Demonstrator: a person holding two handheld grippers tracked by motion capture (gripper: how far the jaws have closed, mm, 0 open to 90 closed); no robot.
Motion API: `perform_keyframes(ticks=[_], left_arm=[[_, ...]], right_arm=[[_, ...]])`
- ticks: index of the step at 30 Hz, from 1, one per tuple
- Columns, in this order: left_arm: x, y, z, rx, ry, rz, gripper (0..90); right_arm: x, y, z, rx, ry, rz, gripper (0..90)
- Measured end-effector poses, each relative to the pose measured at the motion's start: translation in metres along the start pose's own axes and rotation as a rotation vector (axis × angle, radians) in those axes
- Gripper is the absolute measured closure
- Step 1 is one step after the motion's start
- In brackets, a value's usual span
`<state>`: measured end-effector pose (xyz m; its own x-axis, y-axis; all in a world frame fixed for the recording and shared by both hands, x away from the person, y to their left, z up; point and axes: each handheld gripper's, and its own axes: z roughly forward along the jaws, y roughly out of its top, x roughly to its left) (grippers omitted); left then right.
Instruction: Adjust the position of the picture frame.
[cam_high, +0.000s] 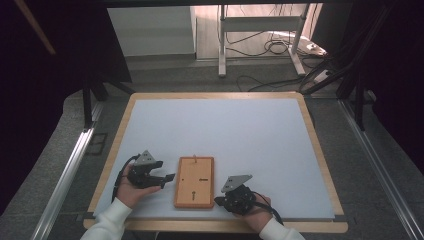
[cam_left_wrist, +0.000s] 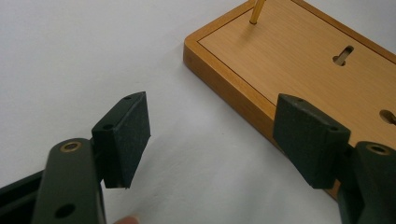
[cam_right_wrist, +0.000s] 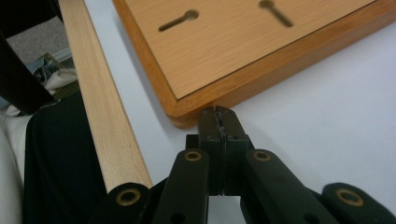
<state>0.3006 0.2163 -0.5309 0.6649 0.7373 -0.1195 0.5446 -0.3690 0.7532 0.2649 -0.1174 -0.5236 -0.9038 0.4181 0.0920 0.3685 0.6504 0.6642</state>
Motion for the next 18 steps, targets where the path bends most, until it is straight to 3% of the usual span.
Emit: perform_keyframes(ticks=[7, 12, 18], left_arm=[[0.000, 0.000, 0.001, 0.001, -0.001, 0.003, 27.5], [0.000, 0.000, -0.001, -0.005, 0.001, 0.001, 27.5], [-0.001, 0.000, 0.000, 0.000, 0.001, 0.003, 27.5]], right_arm=[[-0.016, -0.011, -0.023, -0.071, -0.056, 0.037, 88.9], [-0.031, -0.023, -0.037, -0.100, -0.110, 0.085, 88.5], [-0.038, -0.034, -0.050, -0.114, -0.145, 0.113, 87.4]])
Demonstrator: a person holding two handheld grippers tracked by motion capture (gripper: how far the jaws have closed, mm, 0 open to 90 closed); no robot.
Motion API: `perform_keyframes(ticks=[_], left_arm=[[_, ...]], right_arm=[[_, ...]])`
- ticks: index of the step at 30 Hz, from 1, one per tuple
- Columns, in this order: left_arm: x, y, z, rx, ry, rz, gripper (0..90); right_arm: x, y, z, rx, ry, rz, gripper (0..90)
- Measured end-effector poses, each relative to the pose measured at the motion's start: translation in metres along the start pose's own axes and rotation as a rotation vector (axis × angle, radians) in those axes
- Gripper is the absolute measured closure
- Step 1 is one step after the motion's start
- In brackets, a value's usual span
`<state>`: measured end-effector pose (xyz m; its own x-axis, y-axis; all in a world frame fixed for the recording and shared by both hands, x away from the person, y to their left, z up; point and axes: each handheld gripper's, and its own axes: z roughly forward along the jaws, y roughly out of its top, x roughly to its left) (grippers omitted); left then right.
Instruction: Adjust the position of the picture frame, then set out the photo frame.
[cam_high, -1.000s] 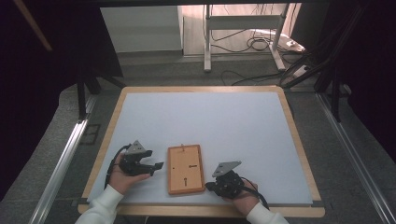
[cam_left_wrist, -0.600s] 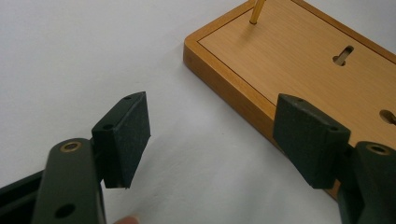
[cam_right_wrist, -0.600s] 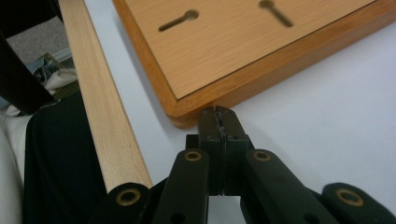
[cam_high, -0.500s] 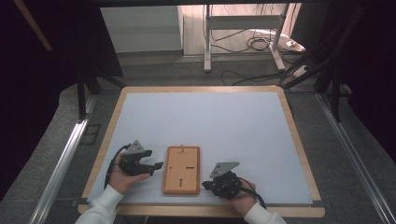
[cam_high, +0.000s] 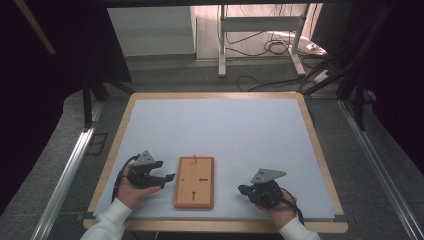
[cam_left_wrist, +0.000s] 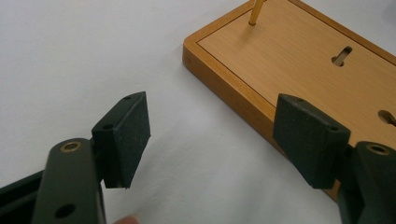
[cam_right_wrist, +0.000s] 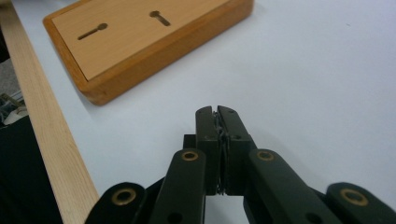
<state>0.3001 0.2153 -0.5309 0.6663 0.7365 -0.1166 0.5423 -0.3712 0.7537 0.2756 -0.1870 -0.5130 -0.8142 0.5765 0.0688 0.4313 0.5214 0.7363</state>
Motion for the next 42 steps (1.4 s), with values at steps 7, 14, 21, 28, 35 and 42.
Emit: perform_keyframes(ticks=[7, 14, 21, 28, 35, 42], left_arm=[[0.000, 0.000, 0.000, 0.000, 0.001, 0.000, 27.5], [0.000, 0.000, -0.001, -0.009, -0.003, 0.003, 27.5], [-0.001, 0.004, -0.001, -0.018, -0.021, 0.004, 27.6], [-0.005, 0.019, 0.008, -0.016, -0.030, 0.031, 27.8], [-0.004, 0.034, 0.016, -0.038, -0.056, 0.057, 28.9], [-0.006, 0.047, 0.027, -0.018, -0.062, 0.082, 30.8]], right_arm=[[-0.004, -0.005, 0.000, -0.019, -0.035, 0.041, 50.4], [0.000, -0.003, 0.002, -0.064, -0.063, 0.059, 31.0], [0.000, -0.002, 0.002, -0.067, -0.075, 0.065, 27.1], [-0.001, -0.001, 0.002, -0.065, -0.077, 0.064, 26.7], [0.002, -0.001, 0.004, -0.060, -0.069, 0.039, 26.3], [0.003, 0.000, 0.005, -0.056, -0.069, 0.030, 26.3]])
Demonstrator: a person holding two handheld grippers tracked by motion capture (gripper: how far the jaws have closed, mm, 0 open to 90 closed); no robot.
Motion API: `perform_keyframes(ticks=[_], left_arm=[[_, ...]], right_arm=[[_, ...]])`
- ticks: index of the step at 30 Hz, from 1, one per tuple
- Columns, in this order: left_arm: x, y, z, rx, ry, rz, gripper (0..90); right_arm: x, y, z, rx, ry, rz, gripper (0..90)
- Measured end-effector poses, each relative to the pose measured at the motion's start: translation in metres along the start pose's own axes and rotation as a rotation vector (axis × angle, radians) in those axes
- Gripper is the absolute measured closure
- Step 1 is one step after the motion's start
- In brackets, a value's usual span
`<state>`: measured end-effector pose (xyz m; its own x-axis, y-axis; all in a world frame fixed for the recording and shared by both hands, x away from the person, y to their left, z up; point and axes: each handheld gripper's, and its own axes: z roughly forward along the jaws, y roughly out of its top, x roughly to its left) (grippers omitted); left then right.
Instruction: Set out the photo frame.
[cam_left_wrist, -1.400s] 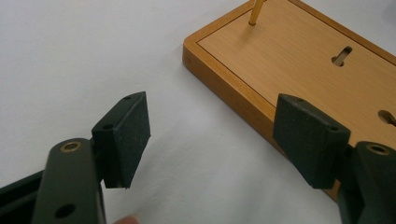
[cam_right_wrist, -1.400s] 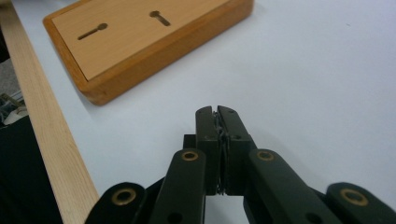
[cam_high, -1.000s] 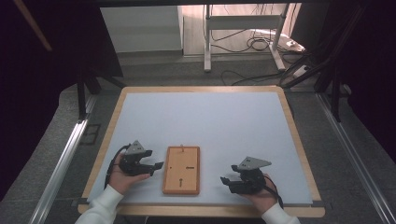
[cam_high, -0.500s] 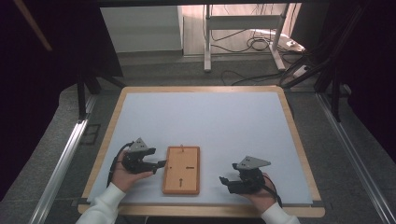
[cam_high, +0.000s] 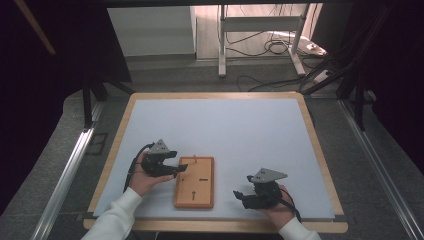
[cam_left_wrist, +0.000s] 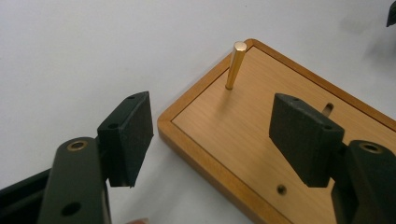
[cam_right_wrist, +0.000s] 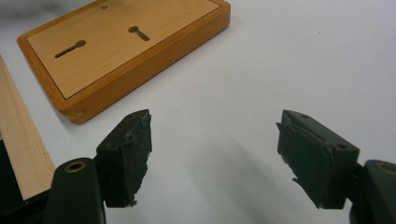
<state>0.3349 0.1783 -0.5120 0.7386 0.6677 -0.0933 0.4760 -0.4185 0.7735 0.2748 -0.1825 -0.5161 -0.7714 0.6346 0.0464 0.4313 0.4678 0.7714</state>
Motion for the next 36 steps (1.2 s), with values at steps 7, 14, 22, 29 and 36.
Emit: perform_keyframes(ticks=[7, 14, 22, 29, 36], left_arm=[[-0.006, 0.008, 0.013, 0.008, -0.003, 0.030, 33.6], [-0.008, 0.015, 0.026, 0.015, -0.034, 0.036, 38.2], [-0.008, 0.019, 0.035, 0.021, -0.022, 0.049, 42.5], [-0.005, 0.021, 0.039, 0.023, -0.031, 0.054, 57.8], [-0.006, 0.024, 0.047, 0.036, -0.062, 0.079, 69.4]], right_arm=[[0.001, 0.000, 0.001, 0.006, -0.003, -0.013, 26.3], [0.001, 0.000, 0.001, 0.003, -0.005, -0.014, 26.3], [0.002, 0.000, 0.002, 0.009, 0.002, -0.015, 26.6], [0.003, 0.001, 0.003, 0.013, 0.004, -0.017, 26.7], [0.008, 0.006, 0.007, -0.006, 0.008, -0.027, 26.7]])
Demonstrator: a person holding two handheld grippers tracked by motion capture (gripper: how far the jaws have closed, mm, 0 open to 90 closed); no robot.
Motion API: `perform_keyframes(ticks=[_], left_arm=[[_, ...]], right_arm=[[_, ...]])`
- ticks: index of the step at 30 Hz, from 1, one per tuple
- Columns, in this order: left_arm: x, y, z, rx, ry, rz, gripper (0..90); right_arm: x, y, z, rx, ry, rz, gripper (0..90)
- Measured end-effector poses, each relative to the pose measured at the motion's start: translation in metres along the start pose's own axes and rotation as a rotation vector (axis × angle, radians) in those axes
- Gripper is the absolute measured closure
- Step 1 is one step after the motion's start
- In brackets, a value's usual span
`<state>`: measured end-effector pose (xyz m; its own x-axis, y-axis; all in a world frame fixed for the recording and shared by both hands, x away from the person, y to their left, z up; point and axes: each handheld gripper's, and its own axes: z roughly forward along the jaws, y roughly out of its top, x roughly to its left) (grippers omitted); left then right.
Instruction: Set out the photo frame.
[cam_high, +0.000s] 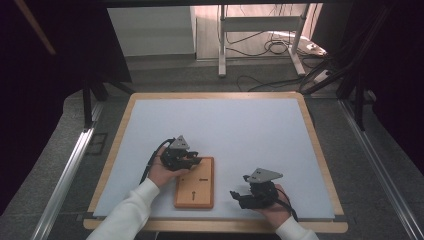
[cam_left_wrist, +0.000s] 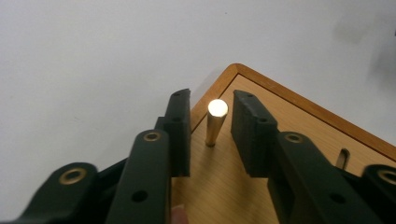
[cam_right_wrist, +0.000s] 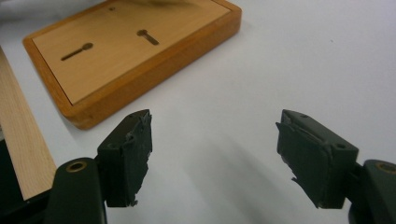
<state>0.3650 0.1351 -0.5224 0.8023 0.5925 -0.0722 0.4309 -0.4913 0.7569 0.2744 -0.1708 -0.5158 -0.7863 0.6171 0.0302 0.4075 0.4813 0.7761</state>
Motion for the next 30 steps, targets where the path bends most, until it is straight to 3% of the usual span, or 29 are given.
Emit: perform_keyframes(ticks=[9, 17, 25, 30], left_arm=[[0.001, 0.000, 0.002, -0.005, -0.014, 0.000, 82.8], [0.005, 0.001, 0.002, 0.008, -0.049, -0.019, 83.6], [0.011, 0.002, 0.003, 0.012, -0.099, -0.066, 82.7], [0.012, 0.002, 0.003, 0.014, -0.109, -0.068, 82.6]], right_arm=[[0.012, 0.007, 0.001, -0.016, 0.007, -0.058, 25.3], [0.016, 0.009, 0.001, -0.023, 0.005, -0.090, 24.7], [0.022, 0.013, 0.001, -0.040, 0.010, -0.110, 24.6], [0.029, 0.016, 0.003, -0.039, 0.012, -0.138, 24.7]])
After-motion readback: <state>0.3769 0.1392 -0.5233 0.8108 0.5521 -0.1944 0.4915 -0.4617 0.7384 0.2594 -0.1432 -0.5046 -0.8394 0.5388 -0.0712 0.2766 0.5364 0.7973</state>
